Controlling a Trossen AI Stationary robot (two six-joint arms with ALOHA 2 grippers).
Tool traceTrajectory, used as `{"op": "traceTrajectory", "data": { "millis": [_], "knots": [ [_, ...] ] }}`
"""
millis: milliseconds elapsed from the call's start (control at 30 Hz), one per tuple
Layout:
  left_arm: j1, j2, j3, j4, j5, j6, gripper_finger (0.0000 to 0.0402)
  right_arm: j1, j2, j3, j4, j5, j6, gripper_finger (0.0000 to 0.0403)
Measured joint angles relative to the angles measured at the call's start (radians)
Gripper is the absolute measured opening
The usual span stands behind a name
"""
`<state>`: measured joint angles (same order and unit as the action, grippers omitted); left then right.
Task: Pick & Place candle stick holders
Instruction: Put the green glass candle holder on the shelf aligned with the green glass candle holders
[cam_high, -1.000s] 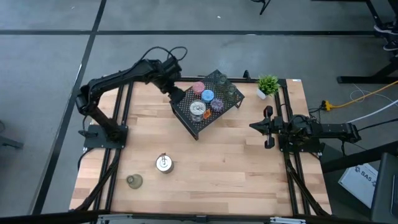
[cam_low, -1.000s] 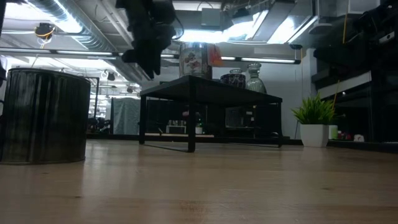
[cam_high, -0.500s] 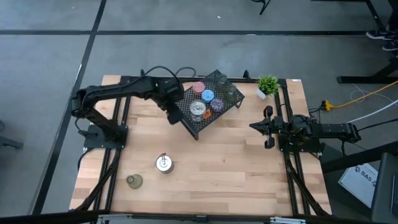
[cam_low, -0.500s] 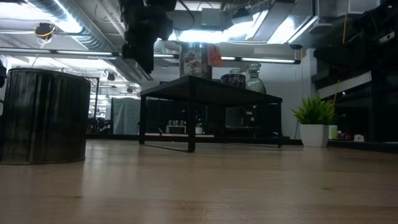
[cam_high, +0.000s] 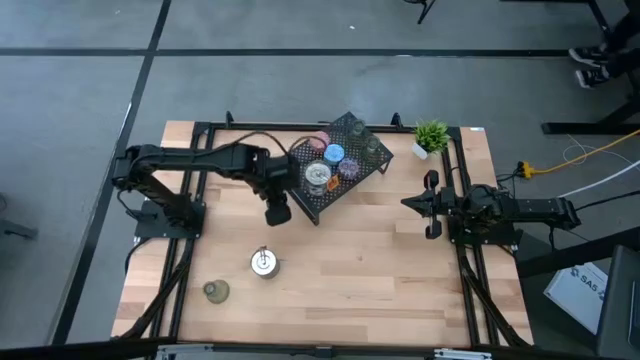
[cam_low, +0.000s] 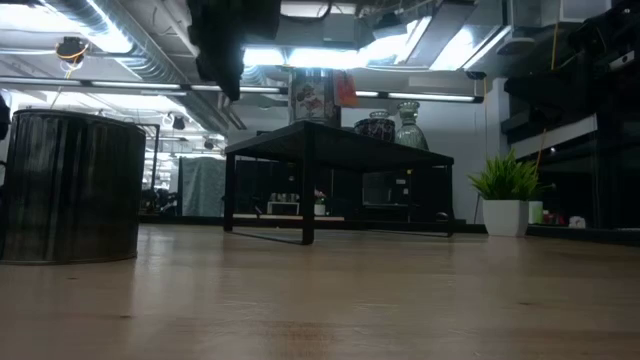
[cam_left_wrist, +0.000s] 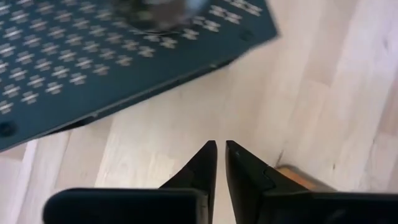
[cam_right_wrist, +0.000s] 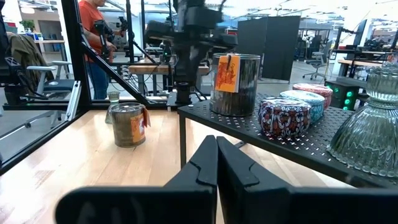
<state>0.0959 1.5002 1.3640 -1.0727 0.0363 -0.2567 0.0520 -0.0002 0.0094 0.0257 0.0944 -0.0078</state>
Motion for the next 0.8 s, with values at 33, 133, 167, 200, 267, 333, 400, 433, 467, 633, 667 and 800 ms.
{"op": "traceTrajectory", "data": {
  "millis": [33, 133, 167, 200, 267, 333, 400, 433, 467, 633, 667, 800],
  "knots": [
    [-0.016, 0.0, 0.0, 0.0, -0.001, 0.012, 0.0023, 0.0, 0.0, 0.0, 0.0, 0.0, 0.0, 0.0],
    [-0.065, -0.003, -0.001, 0.0, -0.001, 0.033, 0.0014, 0.0, 0.0, 0.0, 0.0, 0.0, 0.0, 0.0],
    [-0.084, -0.006, -0.001, 0.002, -0.002, 0.039, 0.001, 0.0, 0.0, 0.0, 0.0, 0.0, 0.0, 0.0],
    [-0.102, -0.009, -0.001, 0.01, -0.002, 0.044, 0.0007, 0.0, 0.0, 0.0, 0.0, 0.0, 0.0, 0.0],
    [-0.142, -0.014, -0.001, 0.018, -0.005, 0.052, 0.0002, 0.0, 0.0, 0.0, 0.0, 0.0, 0.0, 0.0],
    [-0.182, -0.019, -0.001, 0.035, -0.015, 0.049, 0.0002, 0.0, 0.0, 0.0, 0.0, 0.0, 0.0, 0.0],
    [-0.224, -0.024, -0.002, 0.042, -0.021, 0.046, 0.0004, 0.0, 0.0, 0.0, 0.0, 0.0, 0.0, 0.0],
    [-0.246, -0.025, -0.001, 0.047, -0.024, 0.046, 0.0005, 0.0, 0.0, 0.0, 0.0, 0.0, 0.0, 0.0],
    [-0.267, -0.025, -0.001, 0.052, -0.028, 0.047, 0.0006, 0.0, 0.0, 0.0, 0.0, 0.0, 0.0, 0.0],
    [-0.378, -0.025, -0.001, 0.049, -0.045, 0.086, 0.0008, 0.0, 0.0, 0.0, 0.0, 0.0, 0.0, 0.0],
    [-0.401, -0.025, -0.001, 0.049, -0.04, 0.101, 0.0008, 0.0, 0.0, 0.0, 0.0, 0.0, 0.0, 0.0],
    [-0.49, -0.025, -0.001, 0.038, 0.002, 0.163, 0.0016, 0.0, 0.0, 0.0, 0.0, 0.0, 0.0, 0.0]
  ]
}}
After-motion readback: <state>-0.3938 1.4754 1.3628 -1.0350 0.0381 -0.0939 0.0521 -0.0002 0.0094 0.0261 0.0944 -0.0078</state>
